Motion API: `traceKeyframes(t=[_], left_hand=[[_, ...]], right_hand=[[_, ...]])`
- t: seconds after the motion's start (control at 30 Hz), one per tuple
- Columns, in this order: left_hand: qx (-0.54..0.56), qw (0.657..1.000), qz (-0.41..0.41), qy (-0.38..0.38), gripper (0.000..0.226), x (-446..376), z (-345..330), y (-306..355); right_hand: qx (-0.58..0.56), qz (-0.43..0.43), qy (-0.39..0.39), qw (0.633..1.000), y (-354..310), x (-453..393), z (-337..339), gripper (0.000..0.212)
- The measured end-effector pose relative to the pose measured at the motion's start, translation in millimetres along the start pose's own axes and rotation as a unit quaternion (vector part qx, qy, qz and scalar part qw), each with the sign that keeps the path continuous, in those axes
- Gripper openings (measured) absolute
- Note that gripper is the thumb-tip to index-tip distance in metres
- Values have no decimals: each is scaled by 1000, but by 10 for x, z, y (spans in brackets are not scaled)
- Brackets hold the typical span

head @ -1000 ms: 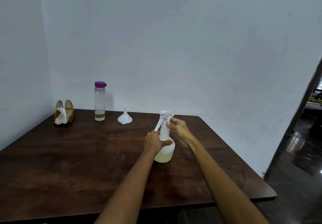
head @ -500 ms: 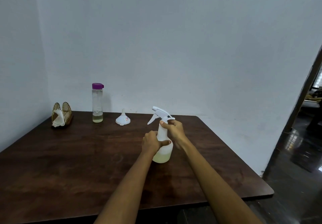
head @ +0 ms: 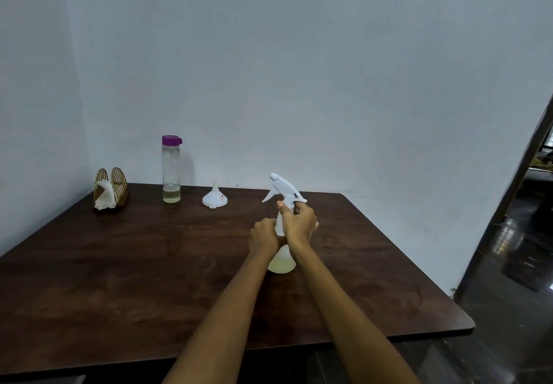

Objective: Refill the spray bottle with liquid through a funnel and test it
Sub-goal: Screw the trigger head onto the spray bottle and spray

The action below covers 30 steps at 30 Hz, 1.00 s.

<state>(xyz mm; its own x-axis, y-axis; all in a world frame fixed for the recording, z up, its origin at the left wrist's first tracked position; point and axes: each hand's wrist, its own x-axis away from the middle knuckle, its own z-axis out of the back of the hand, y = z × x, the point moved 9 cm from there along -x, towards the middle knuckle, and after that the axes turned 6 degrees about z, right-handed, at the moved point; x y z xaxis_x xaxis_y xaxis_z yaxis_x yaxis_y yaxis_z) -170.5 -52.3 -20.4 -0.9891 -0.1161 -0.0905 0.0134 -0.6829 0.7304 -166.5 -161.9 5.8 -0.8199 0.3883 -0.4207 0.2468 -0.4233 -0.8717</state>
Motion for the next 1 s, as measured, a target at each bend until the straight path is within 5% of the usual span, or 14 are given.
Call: traceKeyframes(t=[0.5, 1.0], left_hand=[[-31, 999, 7, 32, 29, 24, 64, 15], [-37, 999, -14, 23, 27, 89, 51, 75]], right_hand=[[33, 46, 80, 995, -34, 35, 4, 33], [30, 71, 64, 995, 3, 40, 58, 35]])
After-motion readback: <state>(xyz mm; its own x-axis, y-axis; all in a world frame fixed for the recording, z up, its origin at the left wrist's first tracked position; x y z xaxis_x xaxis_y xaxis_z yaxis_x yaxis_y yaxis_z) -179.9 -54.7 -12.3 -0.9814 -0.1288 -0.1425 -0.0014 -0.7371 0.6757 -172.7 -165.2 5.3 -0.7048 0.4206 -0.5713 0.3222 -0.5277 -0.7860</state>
